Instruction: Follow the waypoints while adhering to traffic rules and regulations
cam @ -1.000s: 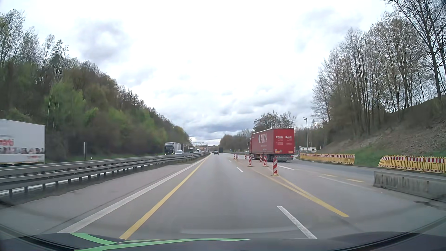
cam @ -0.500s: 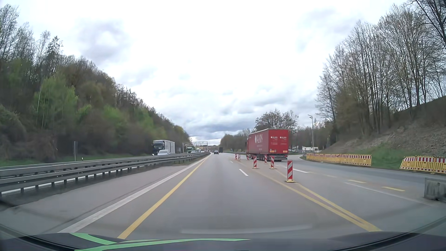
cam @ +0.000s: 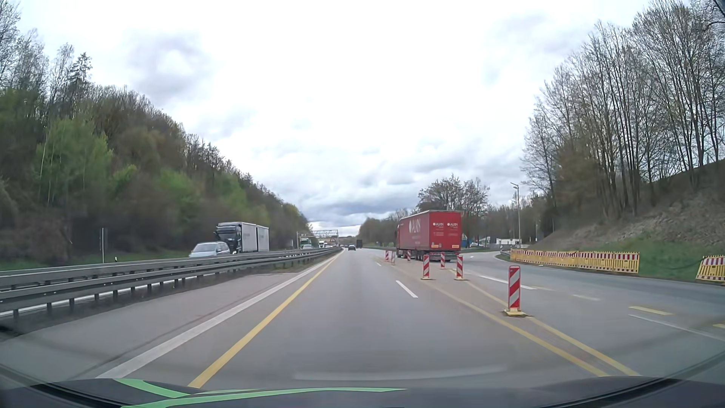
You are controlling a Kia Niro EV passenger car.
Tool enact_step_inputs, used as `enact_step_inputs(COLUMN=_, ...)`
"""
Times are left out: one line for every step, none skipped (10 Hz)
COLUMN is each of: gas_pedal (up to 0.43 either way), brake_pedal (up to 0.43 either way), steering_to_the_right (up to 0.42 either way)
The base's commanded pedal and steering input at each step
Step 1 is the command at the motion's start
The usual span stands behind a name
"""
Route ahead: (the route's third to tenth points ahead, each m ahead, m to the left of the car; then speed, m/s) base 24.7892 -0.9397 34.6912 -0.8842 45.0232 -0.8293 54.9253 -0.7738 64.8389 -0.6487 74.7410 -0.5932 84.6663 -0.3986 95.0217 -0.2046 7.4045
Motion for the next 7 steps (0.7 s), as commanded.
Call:
enact_step_inputs(gas_pedal=0.197, brake_pedal=0.0, steering_to_the_right=-0.005)
enact_step_inputs(gas_pedal=0.197, brake_pedal=0.0, steering_to_the_right=-0.005)
enact_step_inputs(gas_pedal=0.197, brake_pedal=0.0, steering_to_the_right=-0.005)
enact_step_inputs(gas_pedal=0.197, brake_pedal=0.0, steering_to_the_right=-0.005)
enact_step_inputs(gas_pedal=0.197, brake_pedal=0.0, steering_to_the_right=-0.005)
enact_step_inputs(gas_pedal=0.197, brake_pedal=0.0, steering_to_the_right=-0.005)
enact_step_inputs(gas_pedal=0.197, brake_pedal=0.0, steering_to_the_right=-0.005)
